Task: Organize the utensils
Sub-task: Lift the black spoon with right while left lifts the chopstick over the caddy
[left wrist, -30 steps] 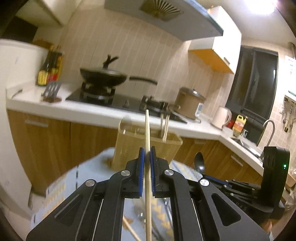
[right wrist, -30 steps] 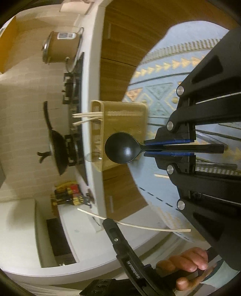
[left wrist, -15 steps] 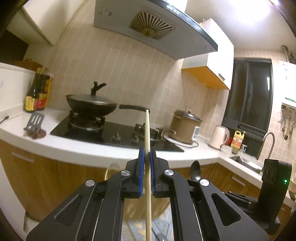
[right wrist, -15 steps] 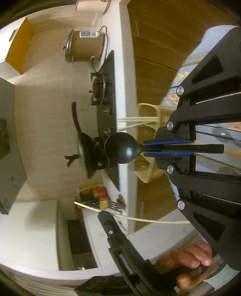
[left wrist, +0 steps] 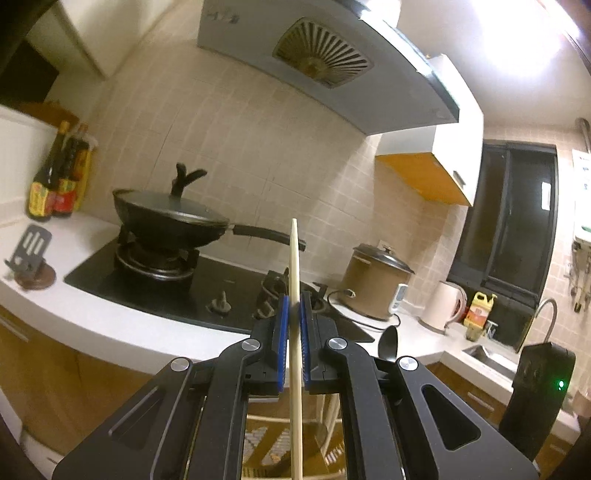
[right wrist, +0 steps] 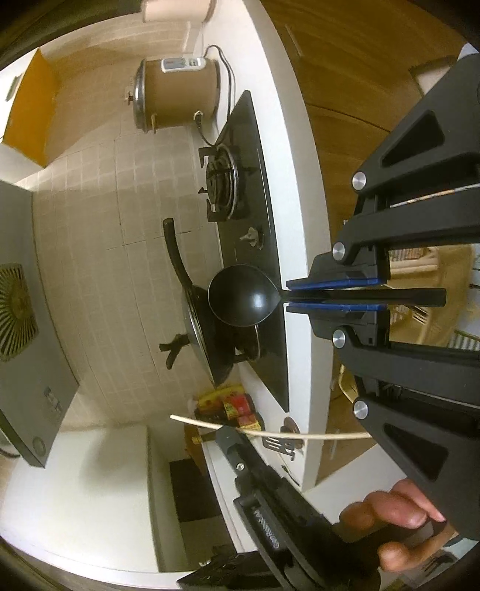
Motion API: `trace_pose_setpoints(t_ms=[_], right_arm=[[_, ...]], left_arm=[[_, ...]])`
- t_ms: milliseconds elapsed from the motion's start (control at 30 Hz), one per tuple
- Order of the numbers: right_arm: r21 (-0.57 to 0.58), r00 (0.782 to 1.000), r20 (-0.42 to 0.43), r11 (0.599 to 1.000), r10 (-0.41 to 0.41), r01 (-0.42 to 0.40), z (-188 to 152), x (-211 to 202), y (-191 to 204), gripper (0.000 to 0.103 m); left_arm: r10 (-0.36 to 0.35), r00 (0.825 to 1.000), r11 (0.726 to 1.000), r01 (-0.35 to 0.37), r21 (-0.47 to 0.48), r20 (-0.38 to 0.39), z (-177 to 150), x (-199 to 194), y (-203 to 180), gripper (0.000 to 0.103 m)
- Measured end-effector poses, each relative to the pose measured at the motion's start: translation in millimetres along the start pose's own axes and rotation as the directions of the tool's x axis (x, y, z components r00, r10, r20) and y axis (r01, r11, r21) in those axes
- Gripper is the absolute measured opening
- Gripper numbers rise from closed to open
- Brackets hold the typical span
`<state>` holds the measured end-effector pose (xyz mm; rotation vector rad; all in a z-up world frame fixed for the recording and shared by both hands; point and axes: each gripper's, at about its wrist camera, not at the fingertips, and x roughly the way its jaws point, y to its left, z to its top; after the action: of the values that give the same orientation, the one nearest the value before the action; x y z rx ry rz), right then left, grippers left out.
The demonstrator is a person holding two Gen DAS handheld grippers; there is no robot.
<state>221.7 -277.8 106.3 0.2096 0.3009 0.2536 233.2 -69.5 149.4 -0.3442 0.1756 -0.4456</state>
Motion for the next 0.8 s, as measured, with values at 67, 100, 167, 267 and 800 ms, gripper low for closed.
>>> trace_pose_setpoints(t_ms=[67, 100, 167, 267, 800], right_arm=[[0.024, 1.000, 0.002, 1.000, 0.011, -0.011, 0.0, 7.1, -8.2, 0.005], [0.030, 1.000, 0.002, 0.999, 0.015, -0.015, 0.0, 9.3, -10.4, 0.005], [0.037, 1.000, 0.000, 0.999, 0.019, -0.019, -2.0, 15.1, -13.8, 0.005], [0.034, 1.000, -0.002, 0.999, 0.018, -0.018, -5.9, 20.6, -13.7, 0.005], [-0.033, 0.999, 0.030, 0.999, -0.023, 0.024, -23.5, 33.7, -7.8, 0.005]], left_arm=[[0.009, 1.000, 1.000, -0.009, -0.013, 0.000, -2.7, 9.9, 3.8, 0.004], [0.014, 1.000, 1.000, -0.014, -0.016, 0.001, -4.4, 14.0, 4.9, 0.004], [0.025, 1.000, 0.999, -0.025, -0.020, 0.002, -7.8, 20.7, 6.6, 0.004], [0.037, 0.999, 0.999, -0.037, -0.016, 0.001, -13.0, 27.9, 7.2, 0.004], [0.094, 0.995, 0.995, -0.095, 0.043, 0.018, -32.2, 45.7, 3.3, 0.004]])
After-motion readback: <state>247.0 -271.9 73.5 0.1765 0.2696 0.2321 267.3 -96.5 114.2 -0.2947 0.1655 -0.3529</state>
